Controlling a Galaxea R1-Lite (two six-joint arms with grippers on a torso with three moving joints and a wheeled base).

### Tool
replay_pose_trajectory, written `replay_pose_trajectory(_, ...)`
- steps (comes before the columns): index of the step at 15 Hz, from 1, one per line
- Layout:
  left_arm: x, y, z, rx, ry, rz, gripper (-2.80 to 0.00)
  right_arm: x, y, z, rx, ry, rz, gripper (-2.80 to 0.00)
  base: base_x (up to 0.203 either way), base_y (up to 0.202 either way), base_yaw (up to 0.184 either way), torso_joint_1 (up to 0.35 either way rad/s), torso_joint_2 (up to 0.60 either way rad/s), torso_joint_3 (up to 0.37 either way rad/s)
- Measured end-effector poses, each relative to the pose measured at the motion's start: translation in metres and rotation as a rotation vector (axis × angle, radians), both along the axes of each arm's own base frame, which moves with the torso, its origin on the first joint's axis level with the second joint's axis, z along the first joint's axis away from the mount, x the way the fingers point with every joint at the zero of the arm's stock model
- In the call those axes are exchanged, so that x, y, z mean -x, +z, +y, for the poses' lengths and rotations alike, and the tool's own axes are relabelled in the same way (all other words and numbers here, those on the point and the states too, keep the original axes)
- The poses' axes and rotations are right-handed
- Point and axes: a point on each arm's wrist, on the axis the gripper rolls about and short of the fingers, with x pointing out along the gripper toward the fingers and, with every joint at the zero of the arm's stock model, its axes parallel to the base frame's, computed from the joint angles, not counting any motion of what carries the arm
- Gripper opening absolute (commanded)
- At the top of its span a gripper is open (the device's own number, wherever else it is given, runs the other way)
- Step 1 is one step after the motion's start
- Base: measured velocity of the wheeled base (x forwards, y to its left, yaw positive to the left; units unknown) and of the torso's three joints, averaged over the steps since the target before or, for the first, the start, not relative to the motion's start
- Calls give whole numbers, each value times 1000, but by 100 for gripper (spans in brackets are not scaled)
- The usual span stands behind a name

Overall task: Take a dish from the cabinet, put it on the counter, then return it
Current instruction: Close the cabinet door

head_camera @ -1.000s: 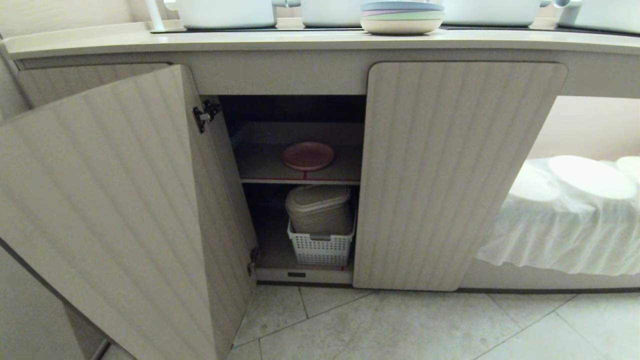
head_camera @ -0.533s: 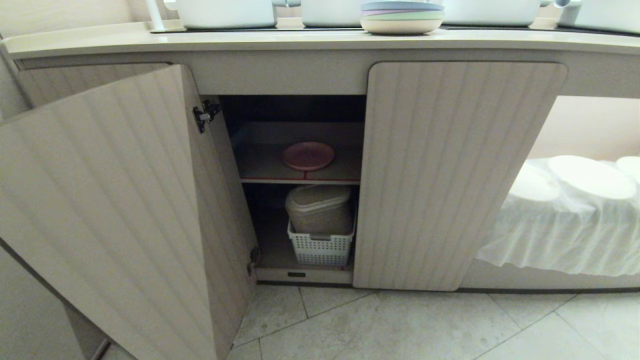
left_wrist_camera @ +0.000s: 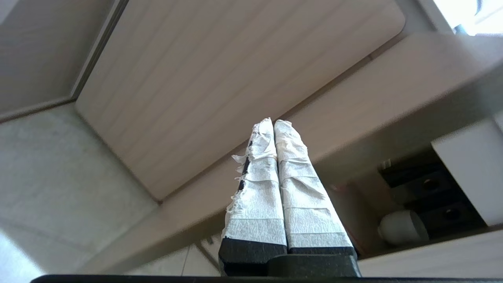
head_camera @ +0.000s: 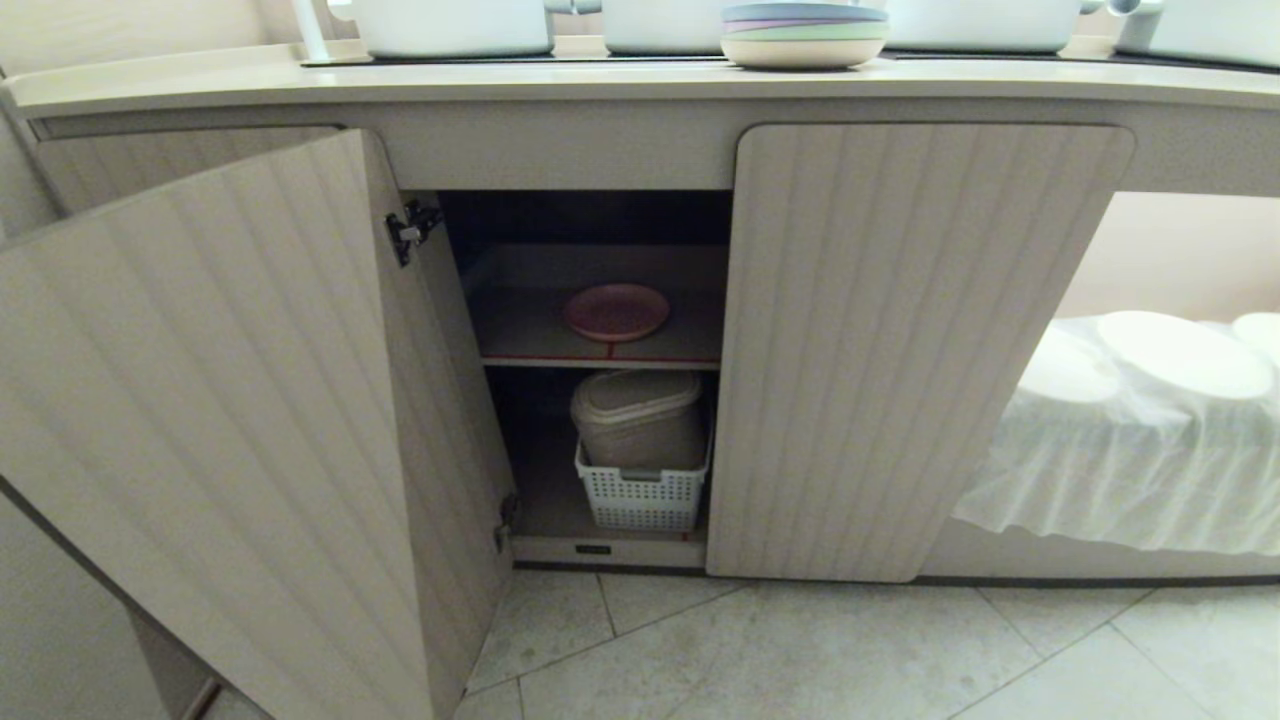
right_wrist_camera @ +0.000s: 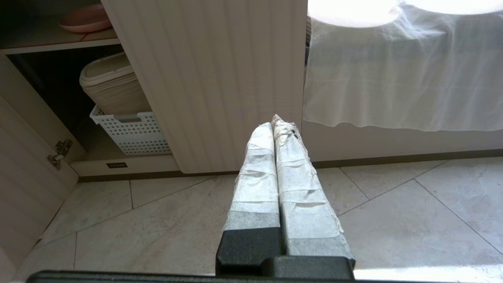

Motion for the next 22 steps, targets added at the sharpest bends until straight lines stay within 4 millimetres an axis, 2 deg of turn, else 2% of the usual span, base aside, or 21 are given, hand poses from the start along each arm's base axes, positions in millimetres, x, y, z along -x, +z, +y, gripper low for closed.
replay_pose_trajectory(6, -24, -1, 10, -36, 36, -7, -280, 0, 0, 0, 0, 0, 0, -280, 0, 0, 0, 0, 0, 0)
replay_pose_trajectory(15, -28, -4, 16, -36, 63, 9, -280, 0, 0, 0, 0, 0, 0, -280, 0, 0, 0, 0, 0, 0)
replay_pose_trajectory(22, -41, -3, 11, -60, -2, -17, -280, 0, 0, 0, 0, 0, 0, -280, 0, 0, 0, 0, 0, 0)
